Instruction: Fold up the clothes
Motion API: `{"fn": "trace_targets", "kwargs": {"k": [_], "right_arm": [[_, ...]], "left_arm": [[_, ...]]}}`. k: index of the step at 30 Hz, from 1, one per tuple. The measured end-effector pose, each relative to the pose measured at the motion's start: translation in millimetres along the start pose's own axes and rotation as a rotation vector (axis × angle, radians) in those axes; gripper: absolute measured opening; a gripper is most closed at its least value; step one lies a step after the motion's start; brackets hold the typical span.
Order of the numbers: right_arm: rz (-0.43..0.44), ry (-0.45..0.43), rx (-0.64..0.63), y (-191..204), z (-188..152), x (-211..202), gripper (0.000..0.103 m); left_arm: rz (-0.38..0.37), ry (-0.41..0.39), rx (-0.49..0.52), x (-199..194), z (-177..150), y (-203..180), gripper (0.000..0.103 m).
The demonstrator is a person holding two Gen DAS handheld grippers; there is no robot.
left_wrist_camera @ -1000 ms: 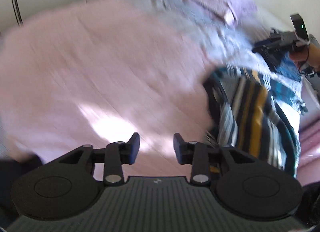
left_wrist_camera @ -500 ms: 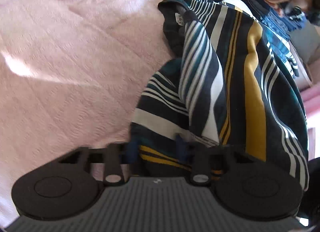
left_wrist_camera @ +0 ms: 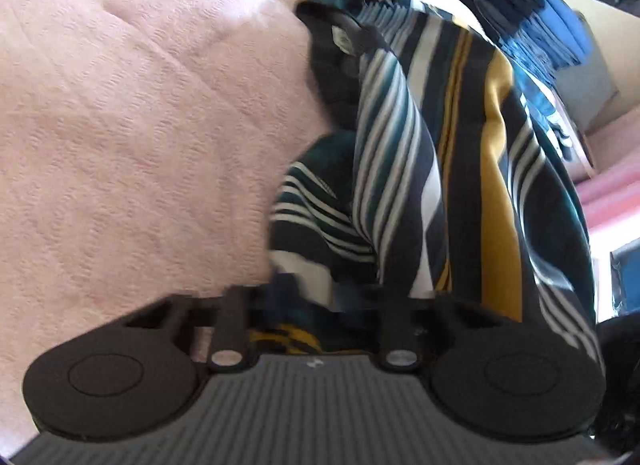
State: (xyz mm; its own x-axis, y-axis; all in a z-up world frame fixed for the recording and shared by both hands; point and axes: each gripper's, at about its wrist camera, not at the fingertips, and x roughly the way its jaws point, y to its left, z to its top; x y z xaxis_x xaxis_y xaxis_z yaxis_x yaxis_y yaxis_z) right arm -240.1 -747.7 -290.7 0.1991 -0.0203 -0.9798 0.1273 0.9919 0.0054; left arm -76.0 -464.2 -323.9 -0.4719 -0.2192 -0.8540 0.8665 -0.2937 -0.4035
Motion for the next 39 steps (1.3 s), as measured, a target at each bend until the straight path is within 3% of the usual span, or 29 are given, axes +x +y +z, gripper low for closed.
{"fn": "trace_targets", "kwargs": {"k": [1,2,4,7,11,14,16,18,20,23,27,29,35,37,39], "right_arm": [[0.028,0.018,0.019,-3,-1,4,0.061],[0.057,0.036,0.038,-6,-1,8,0.035],[0.049,0.027,0.07,-5,-9,-3,0.005],[0.034,-0.059,0.086,1,-23,-47,0.004],[-0.096,-0.248,0.148,-14,-28,-122,0.004],[-0.139,-0.346,0.207,-37,-19,-136,0.005],[-0.132,-0.372,0.237,-48,-13,-118,0.005],[-0.119,-0.365,0.309,-54,-12,-94,0.015],[-0.121,-0.363,0.395,-54,-16,-81,0.048],[-0.121,-0.354,0.486,-46,-27,-69,0.052],[-0.097,-0.324,0.51,-10,-55,-75,0.053],[-0.055,-0.317,0.572,10,-72,-74,0.054],[0.091,-0.237,0.64,78,-115,-63,0.062],[0.056,-0.171,0.631,97,-128,-55,0.063],[0.0,-0.158,0.636,112,-134,-60,0.063]], "left_arm": [[0.002,-0.025,0.003,-10,1,-1,0.006],[0.005,-0.05,0.006,-20,1,-3,0.006],[0.047,-0.121,-0.009,-52,3,0,0.005],[0.157,-0.249,-0.06,-116,7,17,0.005],[0.308,-0.362,-0.111,-178,17,59,0.005],[0.343,-0.394,-0.178,-183,26,99,0.007],[0.36,-0.349,-0.208,-160,34,122,0.013],[0.414,-0.298,-0.239,-138,40,139,0.014],[0.481,-0.251,-0.27,-122,43,149,0.014],[0.469,-0.305,-0.329,-129,30,151,0.015],[0.426,-0.301,-0.28,-134,18,130,0.028],[0.431,-0.267,-0.297,-137,-3,124,0.034],[0.444,-0.166,-0.348,-144,-67,104,0.034],[0.479,-0.127,-0.367,-154,-94,97,0.034],[0.532,-0.094,-0.398,-174,-127,89,0.035]]}}
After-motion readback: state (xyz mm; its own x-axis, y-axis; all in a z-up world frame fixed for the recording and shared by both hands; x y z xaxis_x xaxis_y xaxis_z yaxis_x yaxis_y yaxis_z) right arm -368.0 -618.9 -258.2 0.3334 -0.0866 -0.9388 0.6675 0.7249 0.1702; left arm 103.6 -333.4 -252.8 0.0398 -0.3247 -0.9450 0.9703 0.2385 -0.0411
